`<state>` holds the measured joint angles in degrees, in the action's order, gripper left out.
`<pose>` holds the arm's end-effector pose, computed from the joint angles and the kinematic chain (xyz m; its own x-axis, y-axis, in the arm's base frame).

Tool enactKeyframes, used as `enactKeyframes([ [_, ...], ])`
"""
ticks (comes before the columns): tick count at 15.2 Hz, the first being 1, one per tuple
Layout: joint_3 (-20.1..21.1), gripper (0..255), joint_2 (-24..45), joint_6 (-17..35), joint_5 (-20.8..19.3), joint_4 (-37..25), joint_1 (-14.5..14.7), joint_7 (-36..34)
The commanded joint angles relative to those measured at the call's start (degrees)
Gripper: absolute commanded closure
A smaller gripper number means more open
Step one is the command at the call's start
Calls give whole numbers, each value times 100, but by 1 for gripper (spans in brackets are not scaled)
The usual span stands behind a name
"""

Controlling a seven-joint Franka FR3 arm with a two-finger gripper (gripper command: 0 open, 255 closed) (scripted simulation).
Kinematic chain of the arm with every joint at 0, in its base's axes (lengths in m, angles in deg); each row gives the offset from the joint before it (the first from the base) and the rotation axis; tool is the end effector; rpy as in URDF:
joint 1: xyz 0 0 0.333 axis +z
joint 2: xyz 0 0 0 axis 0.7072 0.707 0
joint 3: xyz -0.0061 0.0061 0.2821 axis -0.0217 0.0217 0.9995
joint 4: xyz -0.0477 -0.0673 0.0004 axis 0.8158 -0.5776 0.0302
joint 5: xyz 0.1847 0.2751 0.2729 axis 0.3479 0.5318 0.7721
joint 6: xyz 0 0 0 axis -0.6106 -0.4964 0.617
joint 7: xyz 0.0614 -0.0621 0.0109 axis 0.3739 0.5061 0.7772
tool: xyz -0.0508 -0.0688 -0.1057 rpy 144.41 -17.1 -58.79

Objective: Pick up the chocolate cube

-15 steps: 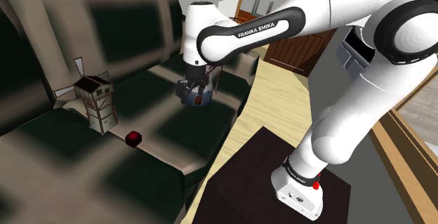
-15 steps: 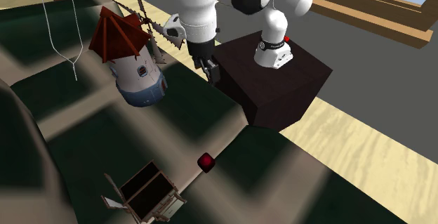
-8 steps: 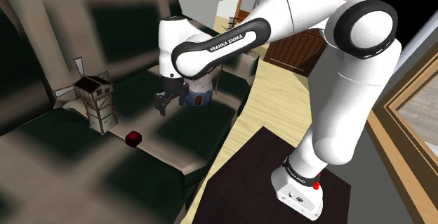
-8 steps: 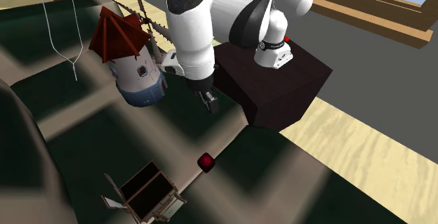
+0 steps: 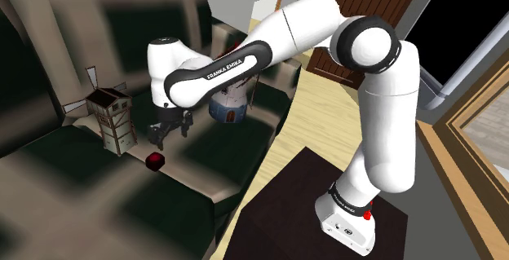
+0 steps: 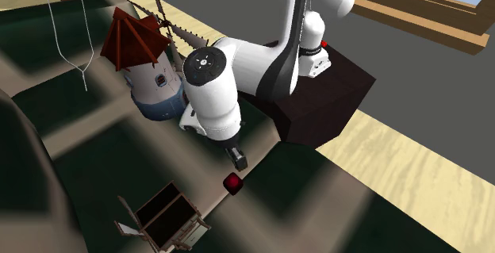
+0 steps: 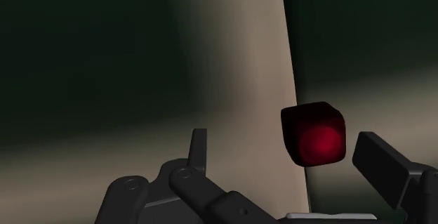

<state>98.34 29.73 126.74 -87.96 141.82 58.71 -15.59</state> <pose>0.5641 0.3333 0.2012 0.9953 0.0587 -0.0767 0.0605 -0.9979 0.0210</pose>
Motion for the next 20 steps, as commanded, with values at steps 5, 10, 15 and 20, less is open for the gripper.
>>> enactKeyframes([
  [5,-93,0,1362,-241,-215,-1548,474,-231],
  [10,-146,0,1600,1,-272,-1542,510,-254],
  [15,-173,255,1725,119,-302,-1548,527,-266],
  [20,-173,255,1725,120,-303,-1546,531,-271],
])
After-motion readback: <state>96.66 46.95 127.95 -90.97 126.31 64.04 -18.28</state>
